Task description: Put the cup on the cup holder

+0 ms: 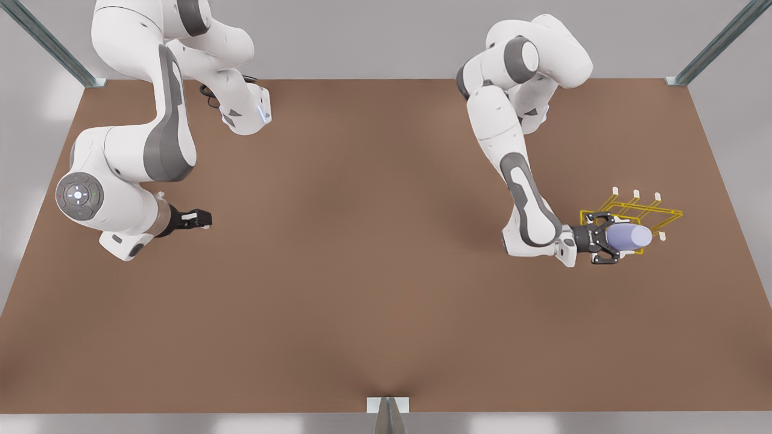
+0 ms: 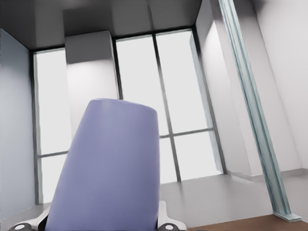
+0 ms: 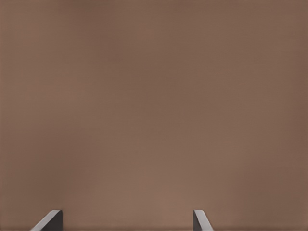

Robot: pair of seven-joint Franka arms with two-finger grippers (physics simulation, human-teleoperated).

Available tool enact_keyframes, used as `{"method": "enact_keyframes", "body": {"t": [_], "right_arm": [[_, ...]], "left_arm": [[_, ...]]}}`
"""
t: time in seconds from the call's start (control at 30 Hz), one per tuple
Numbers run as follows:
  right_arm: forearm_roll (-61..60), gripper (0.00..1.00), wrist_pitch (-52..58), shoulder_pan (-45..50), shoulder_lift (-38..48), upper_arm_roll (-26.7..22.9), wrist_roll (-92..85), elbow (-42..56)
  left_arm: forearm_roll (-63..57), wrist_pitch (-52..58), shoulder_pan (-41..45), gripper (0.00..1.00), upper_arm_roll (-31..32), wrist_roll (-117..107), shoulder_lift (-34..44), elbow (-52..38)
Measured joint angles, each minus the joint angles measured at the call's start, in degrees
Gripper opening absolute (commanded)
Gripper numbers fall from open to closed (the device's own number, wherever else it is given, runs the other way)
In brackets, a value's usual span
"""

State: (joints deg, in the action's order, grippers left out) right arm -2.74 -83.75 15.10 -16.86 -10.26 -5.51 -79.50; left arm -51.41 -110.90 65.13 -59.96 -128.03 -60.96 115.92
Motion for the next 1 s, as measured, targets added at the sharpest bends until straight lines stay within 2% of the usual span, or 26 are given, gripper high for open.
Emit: {"method": "enact_keyframes", "body": {"t": [0.6, 0.67, 1.0], "right_arm": [[-0.04, 1.0, -0.09, 0.02, -0.83, 0.0, -0.13, -0.01], [-0.05, 1.0, -0.1, 0.02, -0.86, 0.0, -0.13, 0.01], [-0.82, 1.0, -0.25, -0.48, -0.94, -0.32, -0.3, 0.01]], "left_arm": [[-0.86, -2.81, -3.42, 0.71, 2.81, -4.33, -1.61, 3.5], [-1.26, -3.03, -3.74, 1.0, 2.88, -4.85, -1.78, 3.52], [-2.88, -2.53, -2.8, 1.0, 2.3, -6.93, -1.42, 3.51]]}}
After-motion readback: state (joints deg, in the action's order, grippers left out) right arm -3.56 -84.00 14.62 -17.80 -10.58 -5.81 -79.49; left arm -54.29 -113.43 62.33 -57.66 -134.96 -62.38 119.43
